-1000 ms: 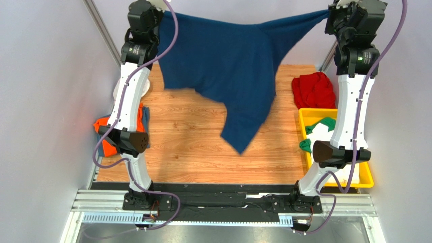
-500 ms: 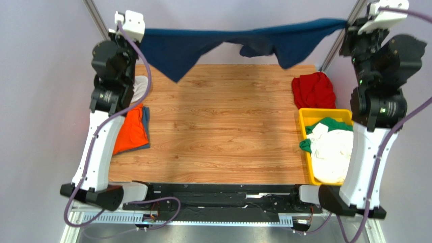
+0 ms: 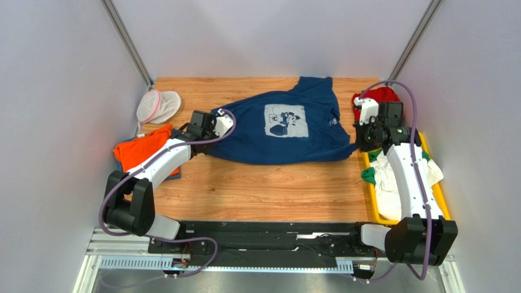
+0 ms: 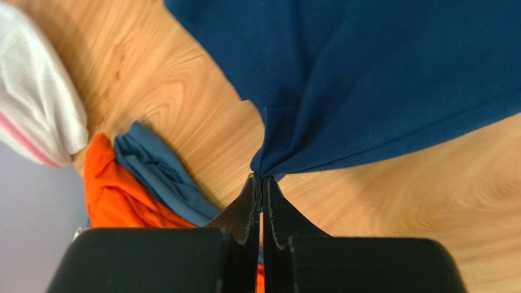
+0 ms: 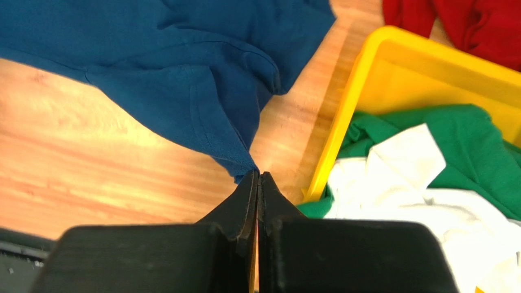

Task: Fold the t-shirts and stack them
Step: Flatten the tshirt out

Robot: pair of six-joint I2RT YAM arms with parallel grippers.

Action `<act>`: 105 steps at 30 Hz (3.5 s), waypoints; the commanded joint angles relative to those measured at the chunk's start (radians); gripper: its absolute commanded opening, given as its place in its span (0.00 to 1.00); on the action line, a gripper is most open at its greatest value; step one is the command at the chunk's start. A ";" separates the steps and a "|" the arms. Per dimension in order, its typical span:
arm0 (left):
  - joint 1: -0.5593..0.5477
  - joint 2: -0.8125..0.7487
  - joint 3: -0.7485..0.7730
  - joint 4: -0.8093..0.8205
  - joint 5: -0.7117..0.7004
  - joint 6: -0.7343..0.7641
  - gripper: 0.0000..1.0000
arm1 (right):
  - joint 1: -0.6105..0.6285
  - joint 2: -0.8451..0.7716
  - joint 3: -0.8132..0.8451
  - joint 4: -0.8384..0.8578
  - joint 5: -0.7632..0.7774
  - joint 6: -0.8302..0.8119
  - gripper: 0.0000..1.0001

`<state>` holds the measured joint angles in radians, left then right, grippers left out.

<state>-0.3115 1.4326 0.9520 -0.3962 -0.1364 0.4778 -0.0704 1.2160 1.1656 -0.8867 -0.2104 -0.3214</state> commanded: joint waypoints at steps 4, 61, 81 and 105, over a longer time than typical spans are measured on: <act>-0.075 -0.034 0.056 -0.144 0.096 0.053 0.00 | 0.000 -0.036 0.032 -0.096 0.005 -0.154 0.00; -0.207 -0.250 -0.122 -0.365 0.077 0.079 0.57 | 0.000 -0.217 -0.092 -0.457 0.200 -0.460 0.50; 0.057 0.462 0.677 0.020 0.008 0.035 0.75 | 0.058 0.644 0.575 0.266 0.158 0.010 0.68; 0.074 0.749 0.824 -0.162 0.040 0.174 0.64 | 0.159 0.835 0.608 0.279 0.204 -0.041 0.66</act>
<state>-0.2417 2.1826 1.7851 -0.5213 -0.1295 0.6205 0.0898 2.1296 1.7901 -0.6392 -0.0166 -0.3515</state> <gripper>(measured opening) 0.649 0.661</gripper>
